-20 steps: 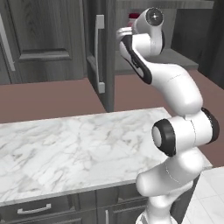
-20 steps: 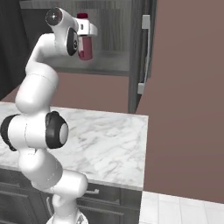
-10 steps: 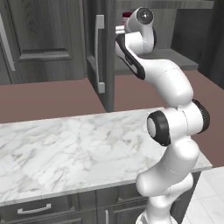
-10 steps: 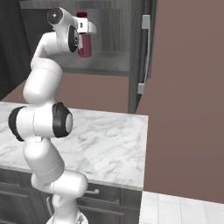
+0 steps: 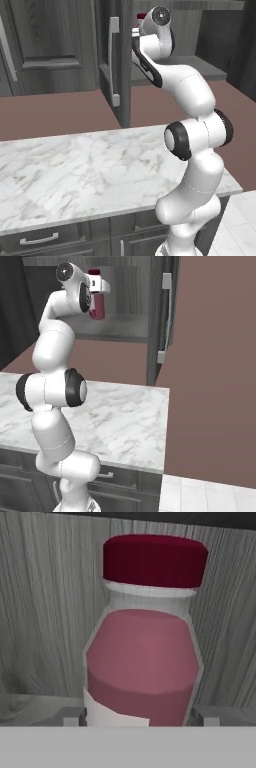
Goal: Pick the juice, can from the counter and place them in the open cabinet.
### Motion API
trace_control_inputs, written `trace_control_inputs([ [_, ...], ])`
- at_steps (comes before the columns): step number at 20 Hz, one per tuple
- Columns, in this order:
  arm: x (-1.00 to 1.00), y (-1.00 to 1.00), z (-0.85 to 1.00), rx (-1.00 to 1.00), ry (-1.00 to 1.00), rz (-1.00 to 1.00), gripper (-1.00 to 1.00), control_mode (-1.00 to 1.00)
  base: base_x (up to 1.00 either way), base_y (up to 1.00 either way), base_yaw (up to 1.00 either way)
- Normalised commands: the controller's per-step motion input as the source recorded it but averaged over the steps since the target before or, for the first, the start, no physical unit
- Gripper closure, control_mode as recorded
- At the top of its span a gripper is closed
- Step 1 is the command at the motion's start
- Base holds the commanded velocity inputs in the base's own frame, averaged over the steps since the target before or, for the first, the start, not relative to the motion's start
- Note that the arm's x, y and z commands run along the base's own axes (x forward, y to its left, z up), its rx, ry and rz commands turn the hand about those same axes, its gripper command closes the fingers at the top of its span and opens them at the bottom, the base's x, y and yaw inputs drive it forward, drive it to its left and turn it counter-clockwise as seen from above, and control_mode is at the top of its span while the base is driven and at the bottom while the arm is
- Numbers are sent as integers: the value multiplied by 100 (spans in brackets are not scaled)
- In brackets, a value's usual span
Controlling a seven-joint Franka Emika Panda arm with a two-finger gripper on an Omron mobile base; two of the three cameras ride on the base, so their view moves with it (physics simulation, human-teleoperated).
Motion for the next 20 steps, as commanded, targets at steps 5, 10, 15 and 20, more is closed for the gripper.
trace_control_inputs([
  [5,-6,12,0,6,0,12,100,-100,0,0,0],
  [10,-9,28,0,4,0,13,100,-100,0,0,0],
  [15,-12,31,0,1,1,12,100,-100,0,0,0],
  [20,-2,24,-16,0,2,7,100,-100,0,0,0],
])
